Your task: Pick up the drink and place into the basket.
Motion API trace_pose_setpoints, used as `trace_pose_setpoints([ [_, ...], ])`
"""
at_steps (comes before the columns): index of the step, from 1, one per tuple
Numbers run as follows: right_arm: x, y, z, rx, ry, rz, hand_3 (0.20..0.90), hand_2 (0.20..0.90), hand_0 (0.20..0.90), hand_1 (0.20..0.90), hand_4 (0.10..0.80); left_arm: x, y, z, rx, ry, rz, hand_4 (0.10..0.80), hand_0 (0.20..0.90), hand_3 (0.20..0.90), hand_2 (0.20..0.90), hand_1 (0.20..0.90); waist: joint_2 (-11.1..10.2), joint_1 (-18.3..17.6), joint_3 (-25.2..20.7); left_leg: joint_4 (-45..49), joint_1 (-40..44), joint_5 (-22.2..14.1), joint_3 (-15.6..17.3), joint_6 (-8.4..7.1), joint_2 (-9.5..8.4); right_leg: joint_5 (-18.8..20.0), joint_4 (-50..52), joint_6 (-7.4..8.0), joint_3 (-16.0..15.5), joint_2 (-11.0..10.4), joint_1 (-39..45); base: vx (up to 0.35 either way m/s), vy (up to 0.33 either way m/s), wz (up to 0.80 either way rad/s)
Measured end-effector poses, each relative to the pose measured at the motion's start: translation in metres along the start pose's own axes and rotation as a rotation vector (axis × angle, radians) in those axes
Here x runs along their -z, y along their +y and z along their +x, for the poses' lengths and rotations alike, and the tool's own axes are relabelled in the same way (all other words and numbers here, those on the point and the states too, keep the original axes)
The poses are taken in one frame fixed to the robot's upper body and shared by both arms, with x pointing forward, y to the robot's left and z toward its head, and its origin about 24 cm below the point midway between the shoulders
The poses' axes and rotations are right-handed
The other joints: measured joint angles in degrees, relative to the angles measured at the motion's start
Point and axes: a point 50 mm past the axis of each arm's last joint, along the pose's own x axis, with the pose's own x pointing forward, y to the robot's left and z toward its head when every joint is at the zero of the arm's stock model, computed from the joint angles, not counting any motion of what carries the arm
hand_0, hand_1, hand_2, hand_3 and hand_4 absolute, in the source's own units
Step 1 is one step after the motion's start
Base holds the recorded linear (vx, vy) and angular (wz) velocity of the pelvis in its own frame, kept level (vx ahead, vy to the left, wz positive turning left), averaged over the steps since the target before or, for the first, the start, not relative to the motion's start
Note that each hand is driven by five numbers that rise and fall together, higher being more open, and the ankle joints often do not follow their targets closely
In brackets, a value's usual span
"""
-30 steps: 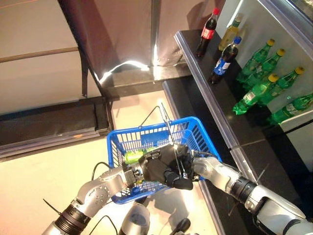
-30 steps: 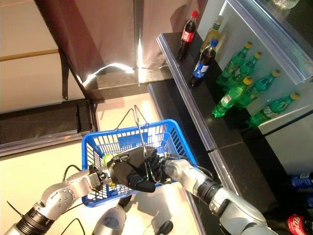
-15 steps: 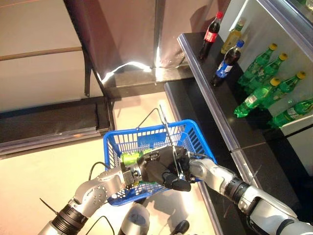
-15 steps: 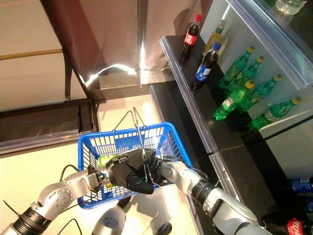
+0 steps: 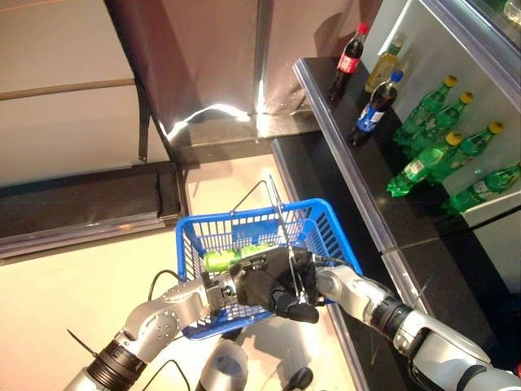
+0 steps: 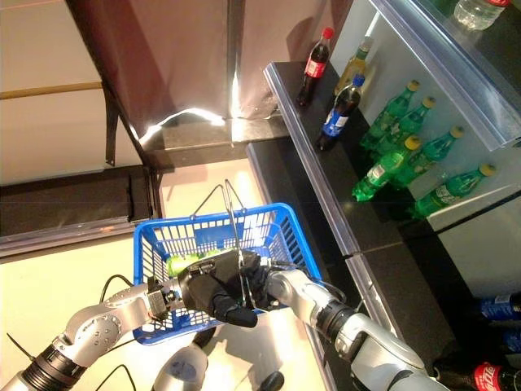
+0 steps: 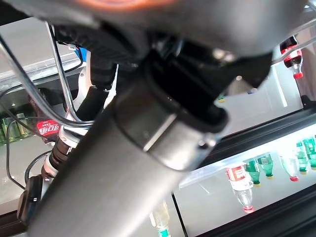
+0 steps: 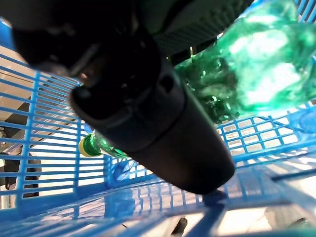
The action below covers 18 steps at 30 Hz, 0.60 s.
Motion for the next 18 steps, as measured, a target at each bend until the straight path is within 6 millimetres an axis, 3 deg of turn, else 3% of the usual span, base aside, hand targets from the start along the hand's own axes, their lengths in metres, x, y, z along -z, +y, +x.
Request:
trace_pose_setpoints([
  [18,0.0063,0.0025,-0.0041,0.023,0.024,0.037,0.900,0.900,0.900,0.900,0.800,0.0006,0.0005,0.0002,-0.007,0.010,0.015,0.100,0.300,0.200,0.300,0.300,0.0,-0.5,0.0,0.0,0.0,0.0,0.3,0.00,0.03,0.0,0.0,0.00,0.2,0.0,-0.1,0.000,0.000,0.00],
])
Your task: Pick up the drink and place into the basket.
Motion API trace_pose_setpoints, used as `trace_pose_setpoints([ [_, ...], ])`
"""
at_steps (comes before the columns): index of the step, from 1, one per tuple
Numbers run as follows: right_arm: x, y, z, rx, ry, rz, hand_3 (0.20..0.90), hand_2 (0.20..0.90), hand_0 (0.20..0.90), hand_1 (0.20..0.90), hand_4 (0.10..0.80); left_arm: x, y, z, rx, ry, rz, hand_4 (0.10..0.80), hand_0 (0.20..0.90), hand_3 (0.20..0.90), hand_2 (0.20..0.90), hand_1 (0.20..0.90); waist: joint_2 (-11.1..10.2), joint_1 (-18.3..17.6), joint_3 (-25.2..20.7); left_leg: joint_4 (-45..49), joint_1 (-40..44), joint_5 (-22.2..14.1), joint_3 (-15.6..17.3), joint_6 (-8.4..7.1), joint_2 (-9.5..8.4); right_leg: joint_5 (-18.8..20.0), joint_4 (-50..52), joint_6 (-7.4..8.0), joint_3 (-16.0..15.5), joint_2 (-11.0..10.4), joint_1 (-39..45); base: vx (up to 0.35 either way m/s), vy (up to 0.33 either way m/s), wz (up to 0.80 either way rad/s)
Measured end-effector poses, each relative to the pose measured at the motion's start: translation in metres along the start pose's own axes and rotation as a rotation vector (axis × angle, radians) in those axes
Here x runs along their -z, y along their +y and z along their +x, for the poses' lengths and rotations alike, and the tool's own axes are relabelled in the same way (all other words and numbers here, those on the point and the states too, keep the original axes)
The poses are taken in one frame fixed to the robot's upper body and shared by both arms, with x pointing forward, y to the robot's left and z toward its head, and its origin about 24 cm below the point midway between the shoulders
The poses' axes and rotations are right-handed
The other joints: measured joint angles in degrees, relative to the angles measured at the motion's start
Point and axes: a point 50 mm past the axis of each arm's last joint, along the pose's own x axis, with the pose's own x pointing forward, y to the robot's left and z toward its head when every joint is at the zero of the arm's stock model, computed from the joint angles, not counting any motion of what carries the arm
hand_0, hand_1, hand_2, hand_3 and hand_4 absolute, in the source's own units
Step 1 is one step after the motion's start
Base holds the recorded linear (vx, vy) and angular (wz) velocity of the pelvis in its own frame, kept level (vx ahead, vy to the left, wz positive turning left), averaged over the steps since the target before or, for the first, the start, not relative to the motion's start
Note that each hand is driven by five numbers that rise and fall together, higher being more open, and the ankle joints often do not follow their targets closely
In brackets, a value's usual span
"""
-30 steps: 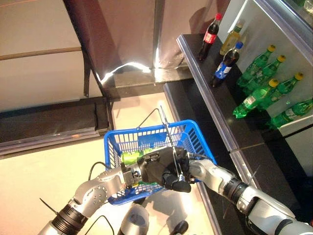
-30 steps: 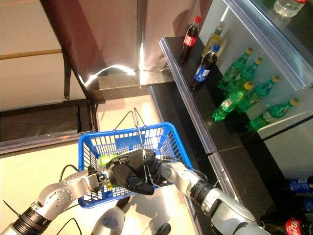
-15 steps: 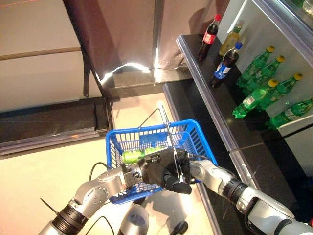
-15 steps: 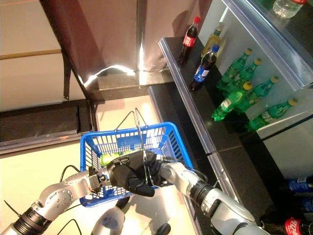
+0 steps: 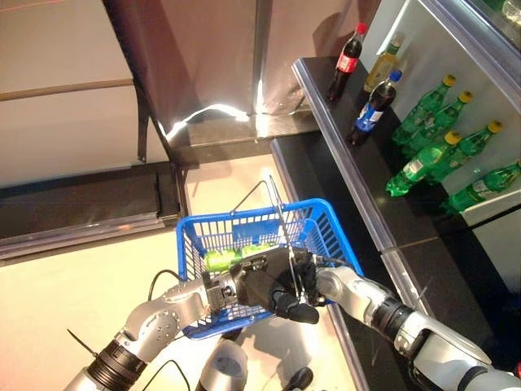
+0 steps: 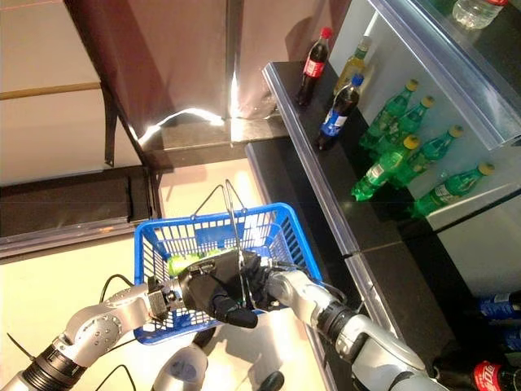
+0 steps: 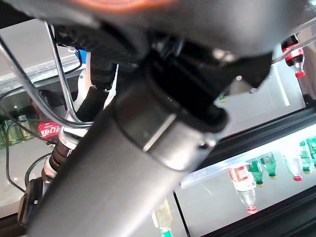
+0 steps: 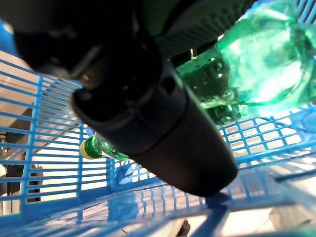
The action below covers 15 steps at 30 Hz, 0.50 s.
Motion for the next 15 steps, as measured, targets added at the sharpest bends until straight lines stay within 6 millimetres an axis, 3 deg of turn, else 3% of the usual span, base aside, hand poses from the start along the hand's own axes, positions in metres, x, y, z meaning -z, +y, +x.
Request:
trace_pose_setpoints([
  [10,0.012,-0.004,-0.021,0.087,-0.004,0.165,0.900,0.900,0.900,0.900,0.800,-0.003,0.000,0.002,-0.001,-0.032,0.020,0.100,0.300,0.200,0.300,0.300,0.0,-1.9,0.0,-0.2,0.0,-0.1,1.6,0.18,0.18,0.2,0.0,-0.04,1.6,-0.1,-0.9,-0.008,0.027,-0.08],
  [15,-0.001,-0.041,-0.039,0.261,-0.112,0.215,0.900,0.900,0.900,0.900,0.800,-0.005,0.003,-0.003,-0.036,-0.029,0.038,0.100,0.300,0.200,0.300,0.300,0.0,-3.3,0.0,-0.3,0.3,-0.3,3.9,0.36,0.68,0.6,0.0,-0.18,3.5,-0.1,-1.8,-0.005,0.010,-0.18],
])
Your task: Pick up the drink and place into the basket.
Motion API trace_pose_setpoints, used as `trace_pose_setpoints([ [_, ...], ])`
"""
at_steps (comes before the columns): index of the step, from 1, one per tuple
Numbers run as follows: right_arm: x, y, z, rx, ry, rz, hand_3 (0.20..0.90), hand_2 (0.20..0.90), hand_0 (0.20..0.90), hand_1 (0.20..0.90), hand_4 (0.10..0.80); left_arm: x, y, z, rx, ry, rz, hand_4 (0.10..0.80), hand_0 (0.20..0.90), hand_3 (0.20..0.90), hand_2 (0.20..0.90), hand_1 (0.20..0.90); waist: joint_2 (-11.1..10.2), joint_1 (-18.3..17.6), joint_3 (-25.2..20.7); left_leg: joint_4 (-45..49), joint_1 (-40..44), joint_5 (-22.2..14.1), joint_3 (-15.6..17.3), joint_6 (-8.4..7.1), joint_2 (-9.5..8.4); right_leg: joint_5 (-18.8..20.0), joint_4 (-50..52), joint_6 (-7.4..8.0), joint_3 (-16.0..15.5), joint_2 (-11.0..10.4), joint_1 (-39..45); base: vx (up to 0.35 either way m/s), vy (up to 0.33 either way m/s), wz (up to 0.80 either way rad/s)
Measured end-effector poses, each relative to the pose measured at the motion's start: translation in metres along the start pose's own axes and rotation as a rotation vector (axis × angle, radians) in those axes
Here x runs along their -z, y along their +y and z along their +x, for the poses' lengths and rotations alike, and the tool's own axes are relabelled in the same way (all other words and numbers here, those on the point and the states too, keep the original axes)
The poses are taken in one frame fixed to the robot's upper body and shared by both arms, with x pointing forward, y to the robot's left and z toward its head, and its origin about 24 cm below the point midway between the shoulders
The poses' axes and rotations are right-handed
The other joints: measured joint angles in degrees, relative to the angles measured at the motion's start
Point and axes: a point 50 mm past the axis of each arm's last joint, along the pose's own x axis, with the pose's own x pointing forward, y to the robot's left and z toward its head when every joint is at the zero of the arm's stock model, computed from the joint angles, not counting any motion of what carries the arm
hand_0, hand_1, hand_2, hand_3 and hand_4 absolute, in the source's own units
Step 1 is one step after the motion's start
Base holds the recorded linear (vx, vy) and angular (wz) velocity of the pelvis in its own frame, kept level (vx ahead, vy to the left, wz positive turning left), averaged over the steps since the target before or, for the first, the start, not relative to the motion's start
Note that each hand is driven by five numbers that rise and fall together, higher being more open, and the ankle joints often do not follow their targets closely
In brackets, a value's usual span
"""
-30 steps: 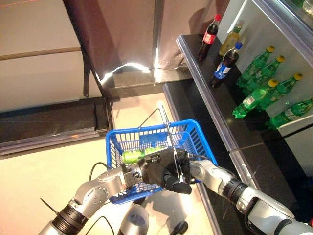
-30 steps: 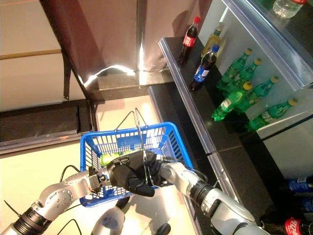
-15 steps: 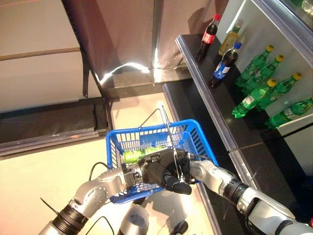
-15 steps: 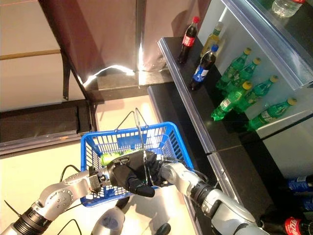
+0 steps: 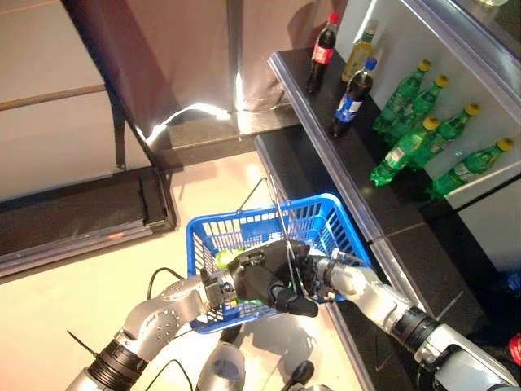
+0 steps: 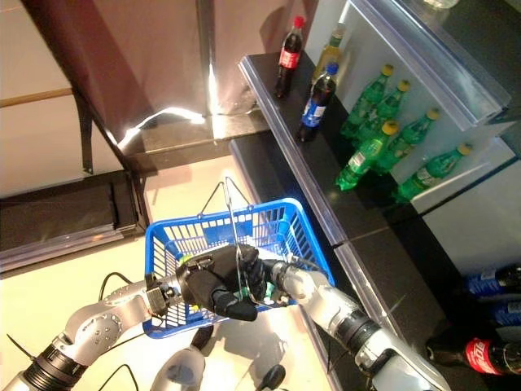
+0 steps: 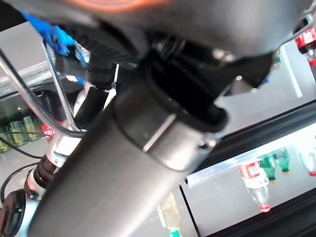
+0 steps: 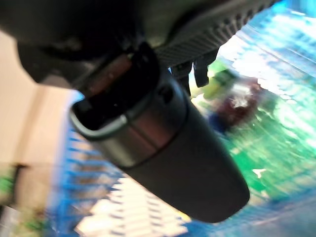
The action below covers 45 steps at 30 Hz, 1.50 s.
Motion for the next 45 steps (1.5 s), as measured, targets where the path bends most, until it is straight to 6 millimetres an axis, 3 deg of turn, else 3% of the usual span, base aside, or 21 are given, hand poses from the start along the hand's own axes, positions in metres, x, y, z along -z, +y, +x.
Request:
trace_pose_setpoints([
  [5,-0.010,-0.018,-0.004,0.081,-0.051,0.017,0.900,0.900,0.900,0.900,0.800,0.002,0.003,-0.002,-0.045,0.022,0.025,0.100,0.300,0.200,0.300,0.300,0.0,-1.4,0.0,0.0,0.3,-0.1,1.5,0.10,0.08,0.4,0.0,-0.02,1.3,-0.1,-0.5,-0.014,0.010,-0.15],
  [17,-0.010,-0.024,-0.017,0.137,-0.073,0.057,0.900,0.900,0.900,0.900,0.800,0.009,0.005,-0.006,-0.098,0.026,-0.002,0.100,0.300,0.200,0.300,0.300,0.3,-5.0,-0.1,-1.1,2.4,-0.2,5.5,0.30,0.79,1.1,0.0,-0.35,5.7,0.2,-1.3,-0.008,-0.002,-0.18],
  [29,0.000,-0.038,-0.039,0.276,-0.071,0.148,0.900,0.900,0.900,0.900,0.800,0.007,0.018,-0.022,-0.230,-0.017,-0.021,0.100,0.300,0.200,0.300,0.300,0.5,-6.6,-0.1,-1.7,3.0,-0.3,7.0,0.41,1.06,1.3,0.0,-0.37,7.2,0.3,-2.0,-0.001,-0.010,-0.07],
  [38,0.023,-0.032,-0.069,0.426,-0.082,0.400,0.900,0.900,0.900,0.900,0.800,0.015,0.037,-0.060,-0.425,-0.148,-0.107,0.100,0.300,0.200,0.300,0.300,0.6,-7.7,-0.1,-1.7,4.1,-0.7,10.0,0.60,1.44,1.6,0.0,-0.54,9.3,0.5,-2.4,-0.002,-0.004,-0.14],
  [45,0.049,-0.025,-0.100,0.642,-0.107,0.648,0.900,0.900,0.900,0.900,0.800,0.031,0.055,-0.103,-0.650,-0.342,-0.210,0.100,0.300,0.200,0.300,0.300,0.6,-12.1,-0.1,-1.8,5.0,-1.4,12.8,0.75,1.56,2.0,0.0,-0.50,12.2,0.6,-3.2,-0.001,0.012,-0.20],
])
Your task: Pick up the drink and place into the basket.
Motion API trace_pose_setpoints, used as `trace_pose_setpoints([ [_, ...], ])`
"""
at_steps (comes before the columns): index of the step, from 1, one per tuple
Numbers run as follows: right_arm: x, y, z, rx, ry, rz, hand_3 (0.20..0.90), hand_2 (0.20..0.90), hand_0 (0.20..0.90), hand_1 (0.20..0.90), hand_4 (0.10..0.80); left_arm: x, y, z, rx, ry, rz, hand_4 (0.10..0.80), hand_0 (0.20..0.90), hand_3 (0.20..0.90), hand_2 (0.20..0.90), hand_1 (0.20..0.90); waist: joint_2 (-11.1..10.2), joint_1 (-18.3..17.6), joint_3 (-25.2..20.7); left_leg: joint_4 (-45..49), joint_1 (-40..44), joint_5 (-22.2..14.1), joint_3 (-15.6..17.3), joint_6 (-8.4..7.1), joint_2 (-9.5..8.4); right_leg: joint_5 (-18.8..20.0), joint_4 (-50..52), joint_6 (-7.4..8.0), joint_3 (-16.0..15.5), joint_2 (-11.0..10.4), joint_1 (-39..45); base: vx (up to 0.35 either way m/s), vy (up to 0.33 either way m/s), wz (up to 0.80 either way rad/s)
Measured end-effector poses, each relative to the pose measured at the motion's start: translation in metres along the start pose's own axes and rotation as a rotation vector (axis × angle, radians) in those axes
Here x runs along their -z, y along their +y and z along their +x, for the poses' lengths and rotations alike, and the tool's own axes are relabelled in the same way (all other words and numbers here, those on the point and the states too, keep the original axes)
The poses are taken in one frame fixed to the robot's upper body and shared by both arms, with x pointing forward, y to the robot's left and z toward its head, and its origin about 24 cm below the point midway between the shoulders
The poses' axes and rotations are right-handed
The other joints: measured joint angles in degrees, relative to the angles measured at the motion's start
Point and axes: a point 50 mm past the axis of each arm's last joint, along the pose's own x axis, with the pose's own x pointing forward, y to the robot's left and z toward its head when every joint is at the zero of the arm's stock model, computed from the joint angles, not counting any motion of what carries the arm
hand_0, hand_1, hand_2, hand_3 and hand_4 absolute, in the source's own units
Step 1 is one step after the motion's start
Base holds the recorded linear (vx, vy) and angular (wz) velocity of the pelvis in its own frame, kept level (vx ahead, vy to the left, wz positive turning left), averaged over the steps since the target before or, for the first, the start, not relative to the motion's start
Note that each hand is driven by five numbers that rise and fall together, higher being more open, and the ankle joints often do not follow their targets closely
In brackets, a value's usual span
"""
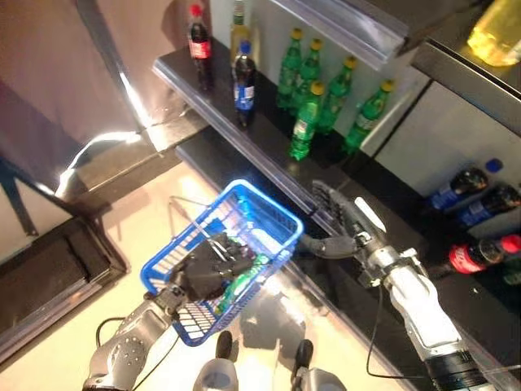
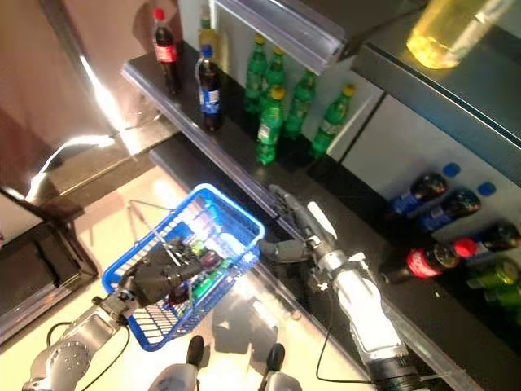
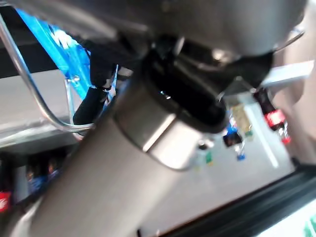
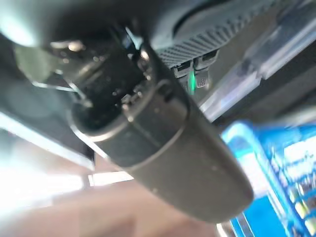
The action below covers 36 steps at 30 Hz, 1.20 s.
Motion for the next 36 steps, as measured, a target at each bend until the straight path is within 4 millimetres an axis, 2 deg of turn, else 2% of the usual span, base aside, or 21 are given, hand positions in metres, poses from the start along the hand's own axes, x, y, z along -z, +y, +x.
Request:
trace_pose_setpoints([
  [4,0.018,-0.019,-0.018,0.151,0.034,0.081,0.900,0.900,0.900,0.900,0.800,0.008,0.023,-0.011,-0.133,-0.061,-0.064,0.100,0.300,0.200,0.300,0.300,0.0,-1.7,0.0,0.0,0.6,-0.3,0.8,-0.16,0.33,0.0,0.0,-0.08,0.9,0.1,0.1,0.005,-0.017,-0.13],
  [8,0.037,-0.028,-0.035,0.253,0.109,0.128,0.900,0.900,0.900,0.900,0.800,0.021,0.042,-0.021,-0.264,-0.062,-0.116,0.100,0.300,0.200,0.300,0.300,0.0,-3.3,0.0,0.0,1.0,-0.4,1.5,-0.22,0.58,0.1,0.0,-0.20,1.5,0.4,0.1,-0.009,-0.035,-0.10],
  [17,0.065,-0.026,-0.054,0.411,0.211,0.230,0.900,0.900,0.900,0.900,0.800,0.053,0.069,-0.040,-0.469,-0.027,-0.228,0.100,0.300,0.200,0.300,0.300,-0.2,-6.3,-0.1,-0.1,1.9,-0.6,3.6,-0.36,0.96,0.5,0.0,-0.56,3.7,0.9,-0.2,-0.015,-0.025,-0.13],
  [23,0.088,-0.024,-0.068,0.508,0.295,0.297,0.900,0.900,0.900,0.900,0.800,0.077,0.082,-0.056,-0.579,0.006,-0.299,0.100,0.300,0.200,0.300,0.300,-0.2,-7.9,-1.2,-0.1,2.9,-1.1,6.6,-0.42,1.26,1.1,0.0,-0.81,6.4,1.7,-1.2,-0.010,-0.009,-0.23],
  [28,0.120,-0.023,-0.094,0.619,0.438,0.388,0.900,0.900,0.900,0.900,0.800,0.099,0.094,-0.073,-0.695,0.062,-0.357,0.100,0.300,0.200,0.300,0.300,0.2,-9.5,-4.9,-0.1,3.1,-1.4,7.3,-0.54,1.56,1.0,0.0,-0.89,7.0,1.9,-1.4,-0.004,0.001,-0.10],
  [30,0.137,-0.018,-0.110,0.670,0.525,0.429,0.900,0.900,0.900,0.900,0.800,0.106,0.098,-0.079,-0.737,0.084,-0.374,0.100,0.300,0.200,0.300,0.300,0.1,-9.5,-6.3,-0.1,3.2,-1.6,8.0,-0.56,1.59,1.1,-0.1,-0.92,7.7,2.3,-1.7,-0.005,0.002,-0.15],
  [36,0.170,-0.002,-0.157,0.734,0.759,0.478,0.900,0.900,0.900,0.900,0.800,0.118,0.102,-0.091,-0.819,0.126,-0.398,0.100,0.300,0.200,0.300,0.300,0.6,-9.6,-8.4,-0.3,3.3,-1.8,8.4,-0.43,1.63,0.6,-0.4,-1.23,7.9,2.1,-1.8,-0.002,0.000,-0.02],
])
